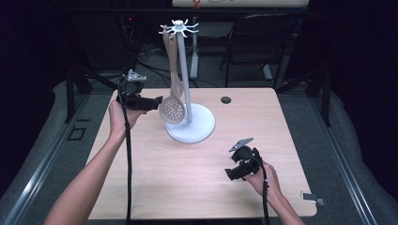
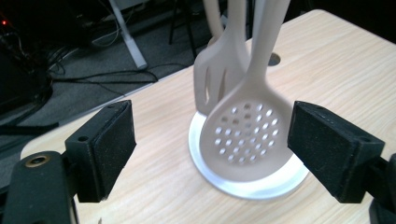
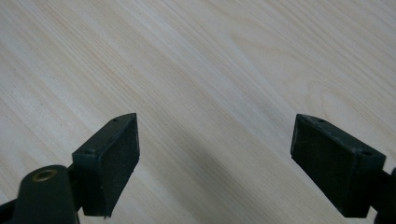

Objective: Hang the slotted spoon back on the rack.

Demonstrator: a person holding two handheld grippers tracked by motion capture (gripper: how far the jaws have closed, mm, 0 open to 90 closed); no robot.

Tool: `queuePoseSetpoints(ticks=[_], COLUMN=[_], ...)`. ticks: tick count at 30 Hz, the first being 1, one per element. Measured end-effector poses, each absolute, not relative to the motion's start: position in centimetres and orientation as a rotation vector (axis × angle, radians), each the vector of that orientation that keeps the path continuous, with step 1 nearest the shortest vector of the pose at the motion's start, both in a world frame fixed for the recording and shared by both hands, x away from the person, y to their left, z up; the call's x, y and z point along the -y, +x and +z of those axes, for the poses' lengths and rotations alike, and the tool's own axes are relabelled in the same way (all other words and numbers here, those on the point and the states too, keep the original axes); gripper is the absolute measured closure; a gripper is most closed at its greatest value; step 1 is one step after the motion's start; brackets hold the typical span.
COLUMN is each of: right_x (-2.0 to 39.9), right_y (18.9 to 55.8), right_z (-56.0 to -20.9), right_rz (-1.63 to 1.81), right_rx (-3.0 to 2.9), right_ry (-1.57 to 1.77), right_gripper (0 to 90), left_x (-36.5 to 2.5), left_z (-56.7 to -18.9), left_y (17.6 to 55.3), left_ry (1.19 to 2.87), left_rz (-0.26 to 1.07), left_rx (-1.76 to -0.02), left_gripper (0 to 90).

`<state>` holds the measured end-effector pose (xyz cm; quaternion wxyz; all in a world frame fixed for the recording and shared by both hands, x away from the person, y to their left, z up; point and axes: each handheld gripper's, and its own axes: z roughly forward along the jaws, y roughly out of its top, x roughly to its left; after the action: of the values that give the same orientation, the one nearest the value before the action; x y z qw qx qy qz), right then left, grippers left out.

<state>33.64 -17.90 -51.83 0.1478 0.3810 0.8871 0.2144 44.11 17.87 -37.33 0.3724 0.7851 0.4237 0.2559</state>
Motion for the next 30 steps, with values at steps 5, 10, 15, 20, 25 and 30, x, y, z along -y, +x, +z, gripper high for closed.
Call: queuePoseSetpoints(ticks=[5, 10, 15, 20, 25, 30], right_x=[17.9, 17.8, 17.8, 17.7, 17.6, 17.6], right_y=[33.6, 33.6, 33.5, 33.5, 33.4, 33.4], right_z=[-51.9, -51.9, -51.9, -51.9, -51.9, -52.0], right_rz=[0.617, 0.624, 0.623, 0.606, 0.600, 0.600], right_rx=[-2.553, -2.554, -2.553, -2.559, -2.556, -2.560], right_ry=[1.096, 1.098, 1.097, 1.088, 1.092, 1.088], right_gripper=[15.2, 15.2, 15.2, 15.2, 15.2, 15.2], left_x=[-18.9, -19.8, -20.8, -21.7, -22.5, -23.2], left_z=[-38.6, -39.8, -41.4, -43.0, -44.6, -46.4], left_y=[43.4, 42.5, 41.4, 40.3, 39.3, 38.1], left_ry=[2.017, 2.030, 2.048, 2.049, 2.048, 2.058], left_rz=[0.647, 0.644, 0.647, 0.627, 0.611, 0.589], left_rx=[-1.113, -1.132, -1.151, -1.180, -1.208, -1.247], left_gripper=[14.2, 13.6, 13.0, 12.5, 11.9, 9.9])
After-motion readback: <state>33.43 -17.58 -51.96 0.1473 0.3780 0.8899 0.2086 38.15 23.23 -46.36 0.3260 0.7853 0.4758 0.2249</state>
